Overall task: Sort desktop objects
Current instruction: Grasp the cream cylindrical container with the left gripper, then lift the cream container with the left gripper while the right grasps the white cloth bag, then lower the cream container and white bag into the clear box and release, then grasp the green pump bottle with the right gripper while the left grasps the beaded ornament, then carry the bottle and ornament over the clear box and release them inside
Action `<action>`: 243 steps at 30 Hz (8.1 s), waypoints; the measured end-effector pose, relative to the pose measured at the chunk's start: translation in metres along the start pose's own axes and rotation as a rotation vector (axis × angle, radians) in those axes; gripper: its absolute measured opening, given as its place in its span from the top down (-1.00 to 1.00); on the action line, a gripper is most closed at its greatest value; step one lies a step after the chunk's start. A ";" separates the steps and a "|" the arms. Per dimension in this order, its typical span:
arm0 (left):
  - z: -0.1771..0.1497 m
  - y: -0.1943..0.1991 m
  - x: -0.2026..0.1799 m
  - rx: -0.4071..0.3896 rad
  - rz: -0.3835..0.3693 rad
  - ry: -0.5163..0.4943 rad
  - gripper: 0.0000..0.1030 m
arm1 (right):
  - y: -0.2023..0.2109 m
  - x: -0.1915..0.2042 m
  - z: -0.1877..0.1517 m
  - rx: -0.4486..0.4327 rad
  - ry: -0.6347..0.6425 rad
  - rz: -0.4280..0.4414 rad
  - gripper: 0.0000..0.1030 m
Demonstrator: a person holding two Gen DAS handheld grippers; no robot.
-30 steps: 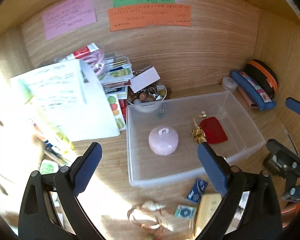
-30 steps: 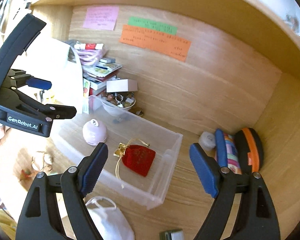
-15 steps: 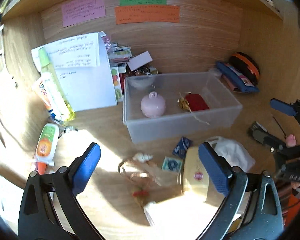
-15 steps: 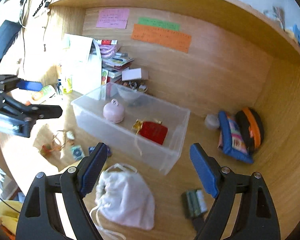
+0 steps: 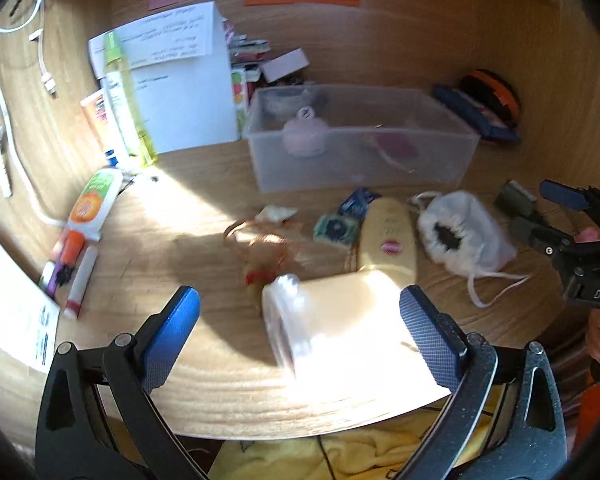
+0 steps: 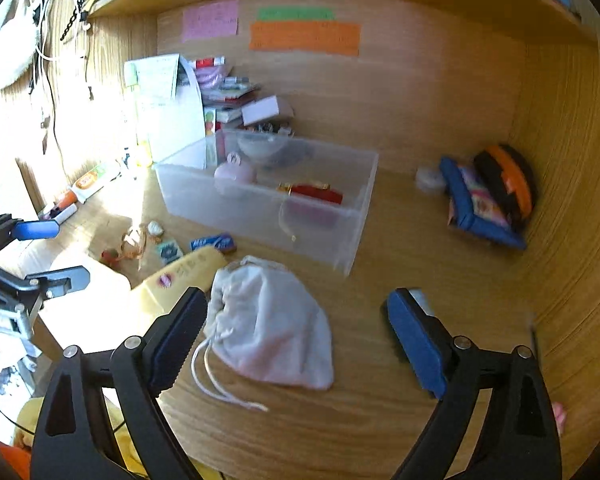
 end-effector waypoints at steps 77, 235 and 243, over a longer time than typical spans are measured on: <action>0.073 -0.008 0.005 -0.112 -0.025 0.082 -0.29 | -0.003 -0.035 0.040 -0.104 -0.160 0.186 0.34; 0.007 -0.065 0.045 0.071 0.072 0.069 0.57 | -0.075 -0.086 -0.042 0.214 -0.175 -0.036 0.25; 0.006 -0.055 0.048 0.045 0.077 0.078 0.57 | -0.061 -0.089 -0.031 0.156 -0.191 -0.032 0.26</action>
Point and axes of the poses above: each gripper's, at about its wrist camera, not at the fingertips, and y roughly against the way its jaws point, x to its left, z to its top, the point moved 1 cm from there along -y, roughly the way its jaws point, and after that the axes turned 15 degrees about y, right-handed, at the moved point
